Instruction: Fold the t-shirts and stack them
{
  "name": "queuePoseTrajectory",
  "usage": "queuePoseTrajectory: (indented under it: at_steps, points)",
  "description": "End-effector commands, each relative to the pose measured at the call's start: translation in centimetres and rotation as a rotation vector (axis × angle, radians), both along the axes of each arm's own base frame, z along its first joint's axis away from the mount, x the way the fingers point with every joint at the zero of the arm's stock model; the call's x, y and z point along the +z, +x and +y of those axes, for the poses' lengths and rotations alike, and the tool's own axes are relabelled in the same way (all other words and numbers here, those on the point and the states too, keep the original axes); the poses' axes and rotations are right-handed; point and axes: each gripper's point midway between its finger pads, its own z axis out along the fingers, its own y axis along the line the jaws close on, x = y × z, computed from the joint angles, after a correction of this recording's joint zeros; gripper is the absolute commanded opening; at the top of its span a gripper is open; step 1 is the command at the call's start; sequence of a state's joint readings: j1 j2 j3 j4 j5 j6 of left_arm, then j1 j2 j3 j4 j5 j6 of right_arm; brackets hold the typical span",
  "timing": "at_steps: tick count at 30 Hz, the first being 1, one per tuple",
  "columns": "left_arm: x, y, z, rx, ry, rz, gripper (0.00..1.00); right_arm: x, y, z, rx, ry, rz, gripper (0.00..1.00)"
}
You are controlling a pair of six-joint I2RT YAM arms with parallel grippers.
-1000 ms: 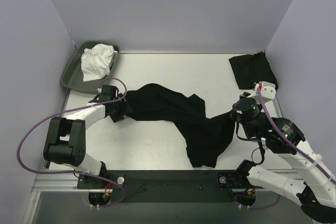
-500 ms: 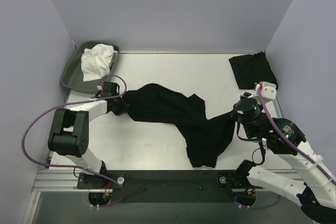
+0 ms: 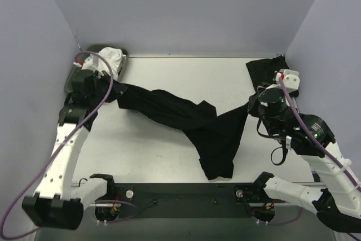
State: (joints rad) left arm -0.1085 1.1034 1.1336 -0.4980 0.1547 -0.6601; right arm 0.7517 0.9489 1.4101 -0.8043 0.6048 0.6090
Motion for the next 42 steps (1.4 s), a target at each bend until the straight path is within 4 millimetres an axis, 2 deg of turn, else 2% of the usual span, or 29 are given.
queuePoseTrajectory:
  at_steps: [1, 3, 4, 5, 6, 7, 10, 11, 13, 14, 17, 19, 23, 24, 26, 28, 32, 39, 40, 42]
  points:
    - [-1.1, -6.3, 0.8, -0.077, 0.093, 0.061, 0.19, 1.6, -0.8, -0.8, 0.029, -0.01, -0.02, 0.0]
    - [-3.1, -7.9, 0.7, -0.103, 0.1, 0.102, 0.35, 0.6, -1.3, -0.8, 0.035, -0.005, 0.0, 0.0]
    - [-4.8, -9.1, 0.7, -0.114, 0.101, 0.129, 0.47, 0.4, -1.4, -0.8, 0.038, 0.0, 0.004, 0.0]
    - [-5.5, -9.7, 0.6, -0.122, 0.097, 0.138, 0.79, -0.1, -1.6, -0.8, 0.045, 0.002, 0.012, 0.0]
    - [-6.1, -10.3, 0.6, -0.126, 0.091, 0.148, 0.97, -0.3, -1.8, -0.6, 0.055, 0.01, 0.021, 0.0]
    - [-6.5, -11.1, 0.7, -0.121, 0.088, 0.147, 0.97, -0.5, -1.8, -0.6, 0.056, 0.012, 0.027, 0.0]
    - [-5.6, -11.9, 1.0, -0.116, 0.102, 0.117, 0.97, -0.6, -2.1, -0.6, 0.062, 0.022, 0.03, 0.0]
    - [-4.0, -11.8, 1.2, -0.107, 0.112, 0.076, 0.97, -0.5, -2.1, -0.6, 0.061, 0.025, 0.029, 0.0]
    - [-2.9, -11.5, 1.5, -0.097, 0.127, 0.061, 0.97, -0.3, -2.1, -0.4, 0.067, 0.028, 0.029, 0.0]
    - [-1.4, -11.2, 1.1, -0.112, 0.119, 0.023, 0.98, -0.4, -2.0, -0.4, 0.068, 0.022, 0.034, 0.0]
    - [-0.8, -9.8, 0.7, -0.122, 0.104, 0.015, 0.97, -0.3, -1.8, -0.2, 0.07, 0.017, 0.035, 0.0]
    - [-1.6, -9.0, 0.3, -0.127, 0.085, 0.038, 0.98, -0.6, -1.7, -0.2, 0.066, 0.009, 0.04, 0.0]
    - [-5.6, -7.5, -1.2, -0.168, 0.038, 0.115, 0.97, -2.2, -1.6, 0.0, 0.067, -0.015, 0.067, 0.0]
    - [-7.7, -7.6, -1.4, -0.17, 0.043, 0.179, 0.97, -2.5, -1.5, 0.0, 0.066, -0.021, 0.072, 0.0]
    - [-9.6, -8.3, -1.8, -0.182, 0.089, 0.245, 0.97, -3.7, -1.2, 0.2, 0.069, -0.053, 0.097, 0.0]
    - [-10.7, -8.5, -0.6, -0.141, 0.177, 0.283, 0.97, -4.7, -0.8, 0.4, 0.07, -0.087, 0.126, 0.0]
    - [-12.4, -10.9, 0.5, -0.155, 0.237, 0.389, 0.97, -7.5, 0.0, 1.3, 0.072, -0.138, 0.192, 0.0]
    - [-13.9, -16.1, 1.4, -0.147, 0.236, 0.552, 0.97, -10.3, 1.5, 3.4, 0.101, -0.139, 0.232, 0.0]
    - [-14.2, -16.4, 1.8, -0.141, 0.258, 0.575, 0.97, -10.6, 1.6, 3.8, 0.11, -0.129, 0.236, 0.0]
    - [-14.7, -16.5, 4.0, -0.1, 0.378, 0.642, 0.97, -11.3, 1.9, 4.6, 0.125, -0.104, 0.232, 0.0]
